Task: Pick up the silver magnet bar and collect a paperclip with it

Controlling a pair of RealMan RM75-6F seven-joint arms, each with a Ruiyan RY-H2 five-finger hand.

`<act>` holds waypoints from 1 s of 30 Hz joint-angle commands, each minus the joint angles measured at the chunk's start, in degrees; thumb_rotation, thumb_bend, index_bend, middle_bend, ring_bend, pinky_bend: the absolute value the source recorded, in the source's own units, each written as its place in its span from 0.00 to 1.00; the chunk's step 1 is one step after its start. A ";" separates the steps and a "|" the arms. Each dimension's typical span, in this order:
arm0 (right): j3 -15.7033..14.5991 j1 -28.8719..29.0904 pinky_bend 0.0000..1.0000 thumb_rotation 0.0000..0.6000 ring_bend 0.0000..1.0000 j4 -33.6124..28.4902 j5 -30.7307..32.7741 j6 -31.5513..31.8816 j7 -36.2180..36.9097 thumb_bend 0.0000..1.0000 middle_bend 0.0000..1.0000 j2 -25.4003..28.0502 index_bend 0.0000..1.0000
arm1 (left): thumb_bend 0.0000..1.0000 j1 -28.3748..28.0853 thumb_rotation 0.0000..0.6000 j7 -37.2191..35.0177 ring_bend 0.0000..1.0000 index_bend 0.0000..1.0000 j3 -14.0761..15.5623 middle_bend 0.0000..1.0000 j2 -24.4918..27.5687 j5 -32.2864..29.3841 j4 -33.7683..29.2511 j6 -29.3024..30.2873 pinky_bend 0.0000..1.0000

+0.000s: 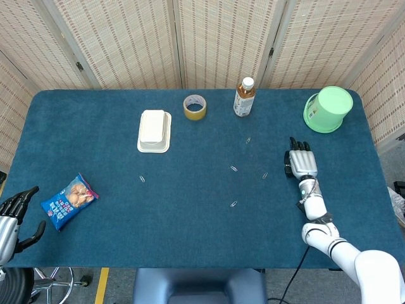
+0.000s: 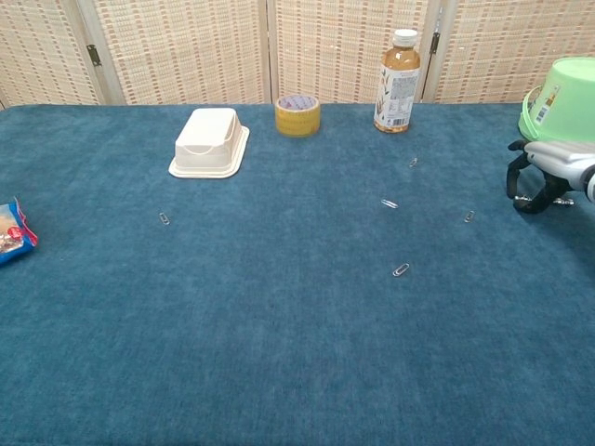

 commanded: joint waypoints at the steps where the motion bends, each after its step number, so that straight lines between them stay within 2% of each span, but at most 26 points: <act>1: -0.06 -0.04 0.00 1.00 0.08 0.18 -0.25 -0.05 0.32 0.43 0.02 -0.07 0.48 | 0.48 -0.01 1.00 0.03 0.19 0.03 0.00 0.20 -0.05 0.05 0.05 -0.01 0.24; 8: 0.04 -0.10 0.00 1.00 0.08 1.13 -1.00 0.38 1.59 0.44 0.06 -0.50 0.55 | 0.48 -0.21 1.00 -0.16 0.19 0.01 0.00 0.20 -0.29 0.37 0.42 -0.09 0.24; 19: 0.20 -0.07 0.00 1.00 0.07 1.83 -1.72 0.48 2.36 0.44 0.08 -0.69 0.58 | 0.48 -0.33 1.00 -0.91 0.18 0.01 -0.01 0.20 -0.33 0.48 0.82 -0.14 0.24; 30: 1.53 -0.63 0.00 1.00 0.07 -5.24 -2.63 3.53 4.26 0.44 0.09 3.19 0.60 | 0.48 -0.55 1.00 -0.69 0.18 0.00 0.03 0.20 -0.46 0.43 0.85 -0.58 0.24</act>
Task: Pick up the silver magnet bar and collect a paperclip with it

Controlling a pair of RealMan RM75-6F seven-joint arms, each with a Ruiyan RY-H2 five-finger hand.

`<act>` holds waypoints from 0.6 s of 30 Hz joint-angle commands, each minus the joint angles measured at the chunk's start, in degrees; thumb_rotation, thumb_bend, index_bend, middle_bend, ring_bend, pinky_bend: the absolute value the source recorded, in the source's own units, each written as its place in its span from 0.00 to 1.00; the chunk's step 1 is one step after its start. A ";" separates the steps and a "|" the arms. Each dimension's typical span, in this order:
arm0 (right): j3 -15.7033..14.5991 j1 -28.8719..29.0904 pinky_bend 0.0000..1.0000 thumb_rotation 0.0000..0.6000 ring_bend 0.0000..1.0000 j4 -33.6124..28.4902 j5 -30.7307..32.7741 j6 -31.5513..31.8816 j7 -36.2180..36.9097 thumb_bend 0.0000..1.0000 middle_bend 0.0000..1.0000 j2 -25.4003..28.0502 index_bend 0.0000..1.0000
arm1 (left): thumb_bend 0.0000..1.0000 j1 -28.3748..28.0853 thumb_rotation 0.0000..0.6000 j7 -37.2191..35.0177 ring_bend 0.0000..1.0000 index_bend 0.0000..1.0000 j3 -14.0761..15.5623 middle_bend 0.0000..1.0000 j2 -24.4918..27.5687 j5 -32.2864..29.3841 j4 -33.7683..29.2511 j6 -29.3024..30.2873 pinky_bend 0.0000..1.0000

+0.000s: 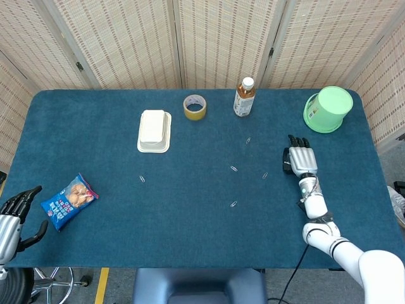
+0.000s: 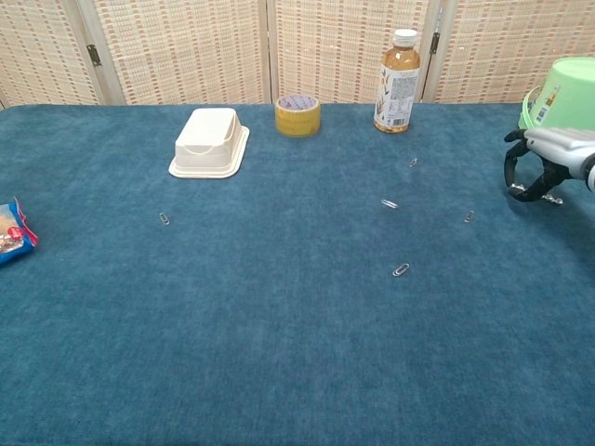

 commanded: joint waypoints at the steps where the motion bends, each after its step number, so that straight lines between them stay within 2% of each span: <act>1: 0.62 -0.38 0.00 1.00 0.07 -3.32 -0.19 1.28 0.56 0.44 0.09 1.93 0.60 | 0.48 -0.03 1.00 0.07 0.18 0.00 0.02 0.20 -0.02 -0.01 -0.03 -0.08 0.24; 18: 0.58 -2.61 0.00 1.00 0.07 -18.80 -2.91 7.96 2.41 0.44 0.10 8.37 0.61 | 0.48 -0.26 1.00 0.28 0.18 0.00 0.06 0.20 -0.12 -0.14 0.01 -0.53 0.24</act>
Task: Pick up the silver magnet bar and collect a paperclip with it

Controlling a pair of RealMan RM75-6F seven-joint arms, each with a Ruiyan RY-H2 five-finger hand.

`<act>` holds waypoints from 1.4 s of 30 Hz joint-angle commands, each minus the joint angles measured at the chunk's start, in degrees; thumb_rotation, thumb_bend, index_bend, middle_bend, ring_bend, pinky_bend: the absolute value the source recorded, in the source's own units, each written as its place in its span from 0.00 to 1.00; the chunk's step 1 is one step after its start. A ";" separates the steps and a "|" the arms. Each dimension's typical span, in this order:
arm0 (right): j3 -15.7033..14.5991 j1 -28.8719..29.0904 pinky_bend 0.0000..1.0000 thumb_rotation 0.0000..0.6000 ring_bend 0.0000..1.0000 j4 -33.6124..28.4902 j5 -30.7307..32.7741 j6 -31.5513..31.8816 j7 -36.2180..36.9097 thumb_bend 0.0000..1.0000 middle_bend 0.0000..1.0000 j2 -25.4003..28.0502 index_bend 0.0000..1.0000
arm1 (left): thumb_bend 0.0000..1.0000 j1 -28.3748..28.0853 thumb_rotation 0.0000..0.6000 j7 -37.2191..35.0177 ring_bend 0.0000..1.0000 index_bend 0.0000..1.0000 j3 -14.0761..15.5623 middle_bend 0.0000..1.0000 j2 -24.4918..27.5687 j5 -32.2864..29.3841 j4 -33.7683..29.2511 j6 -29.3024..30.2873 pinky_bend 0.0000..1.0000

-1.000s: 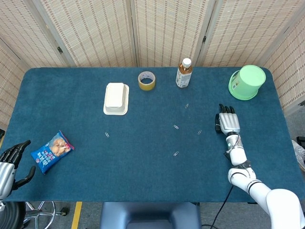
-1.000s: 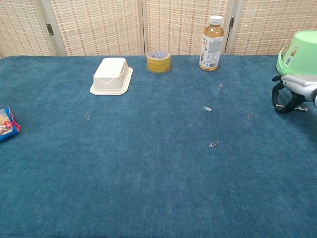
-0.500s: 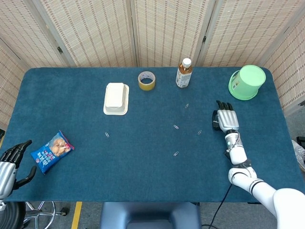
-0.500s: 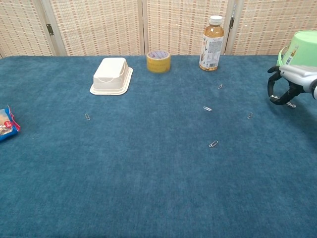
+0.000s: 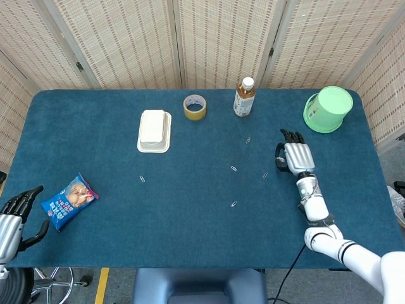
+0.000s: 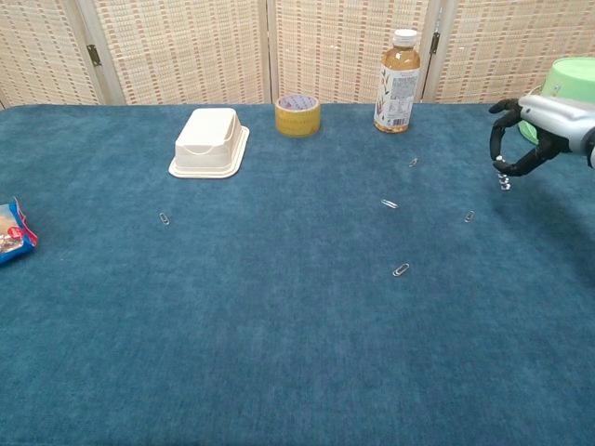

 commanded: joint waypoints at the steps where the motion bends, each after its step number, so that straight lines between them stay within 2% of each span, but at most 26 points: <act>1: -0.25 -0.80 0.00 1.00 0.07 -3.87 -1.55 1.87 1.72 0.44 0.10 1.80 0.62 | 0.48 -0.03 1.00 0.01 0.18 0.00 -0.01 0.20 -0.02 -0.02 0.00 -0.05 0.24; 17: -2.64 -2.69 0.00 1.00 0.07 -13.84 -3.45 4.73 2.31 0.44 0.11 4.97 0.62 | 0.48 0.00 1.00 0.01 0.18 0.00 0.03 0.20 0.04 0.10 -0.15 0.17 0.24; 34: -5.15 -5.42 0.00 1.00 0.07 -15.83 -3.63 7.43 2.13 0.44 0.11 5.59 0.62 | 0.48 -0.03 1.00 0.26 0.18 0.00 0.22 0.20 -0.04 0.59 -0.20 0.31 0.24; 42: -5.27 -5.57 0.00 1.00 0.07 -15.20 -3.78 7.16 2.98 0.44 0.11 5.42 0.62 | 0.48 -0.13 1.00 0.45 0.18 0.00 0.29 0.20 -0.11 0.76 -0.28 0.25 0.24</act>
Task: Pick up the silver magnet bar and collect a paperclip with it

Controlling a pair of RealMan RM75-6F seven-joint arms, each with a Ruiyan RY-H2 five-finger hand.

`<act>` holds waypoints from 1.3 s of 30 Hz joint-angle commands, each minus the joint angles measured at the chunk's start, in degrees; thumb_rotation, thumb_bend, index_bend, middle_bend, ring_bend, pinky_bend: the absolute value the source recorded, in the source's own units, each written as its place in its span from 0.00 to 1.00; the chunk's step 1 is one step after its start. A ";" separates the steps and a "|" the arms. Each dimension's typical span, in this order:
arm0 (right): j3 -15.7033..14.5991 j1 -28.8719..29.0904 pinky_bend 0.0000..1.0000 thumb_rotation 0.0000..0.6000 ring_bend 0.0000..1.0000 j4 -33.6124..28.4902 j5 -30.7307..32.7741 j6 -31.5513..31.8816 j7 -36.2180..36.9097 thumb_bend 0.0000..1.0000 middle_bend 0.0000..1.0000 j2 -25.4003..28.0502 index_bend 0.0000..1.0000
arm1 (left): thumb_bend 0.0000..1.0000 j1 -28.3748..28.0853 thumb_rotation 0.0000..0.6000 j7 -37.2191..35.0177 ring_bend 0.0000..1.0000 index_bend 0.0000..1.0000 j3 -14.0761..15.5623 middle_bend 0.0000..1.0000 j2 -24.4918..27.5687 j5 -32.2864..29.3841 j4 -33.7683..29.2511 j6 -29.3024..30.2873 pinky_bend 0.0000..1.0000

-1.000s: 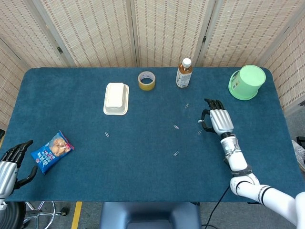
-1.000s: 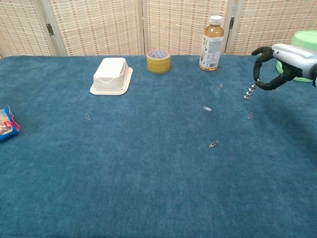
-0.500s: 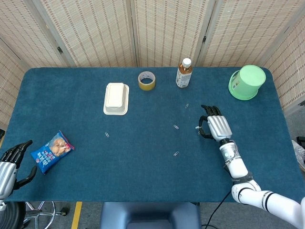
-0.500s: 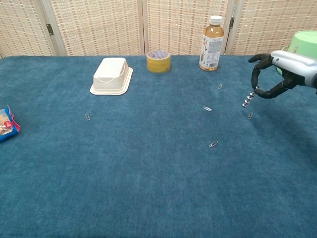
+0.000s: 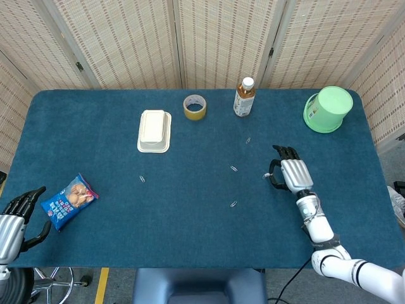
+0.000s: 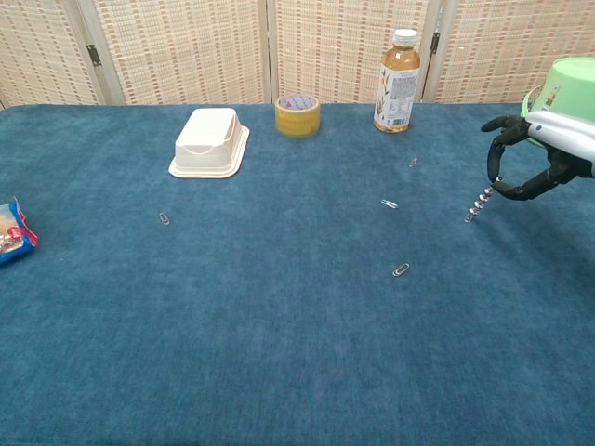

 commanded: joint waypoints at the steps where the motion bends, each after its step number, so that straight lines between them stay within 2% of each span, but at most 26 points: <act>1: 0.03 0.05 0.00 1.00 0.07 0.11 -0.02 -0.07 0.09 0.44 0.11 -0.07 0.62 | 0.48 0.00 1.00 0.03 0.18 0.00 0.01 0.20 0.00 -0.01 -0.01 -0.01 0.24; 16: 0.56 0.20 0.00 1.00 0.07 0.82 -0.31 0.18 0.89 0.44 0.11 -0.35 0.62 | 0.48 -0.11 1.00 0.36 0.18 0.00 0.01 0.20 -0.11 -0.28 -0.03 -0.35 0.24; 26: 1.12 -2.74 0.00 1.00 0.07 -4.97 -1.81 4.85 2.54 0.44 0.11 5.04 0.62 | 0.48 -0.55 1.00 1.41 0.18 0.00 0.21 0.20 -0.51 -0.05 -0.03 -1.19 0.24; 34: -1.06 -7.54 0.00 1.00 0.07 -9.65 -3.67 9.52 3.54 0.44 0.11 9.97 0.62 | 0.48 -0.50 1.00 3.21 0.18 0.00 0.49 0.20 -0.88 0.55 -0.56 -0.99 0.24; 39: -1.94 -8.94 0.00 1.00 0.07 -8.73 -3.80 9.87 4.62 0.44 0.11 10.38 0.62 | 0.48 -0.80 1.00 3.27 0.18 0.00 0.72 0.20 -0.98 1.14 -0.97 -1.27 0.24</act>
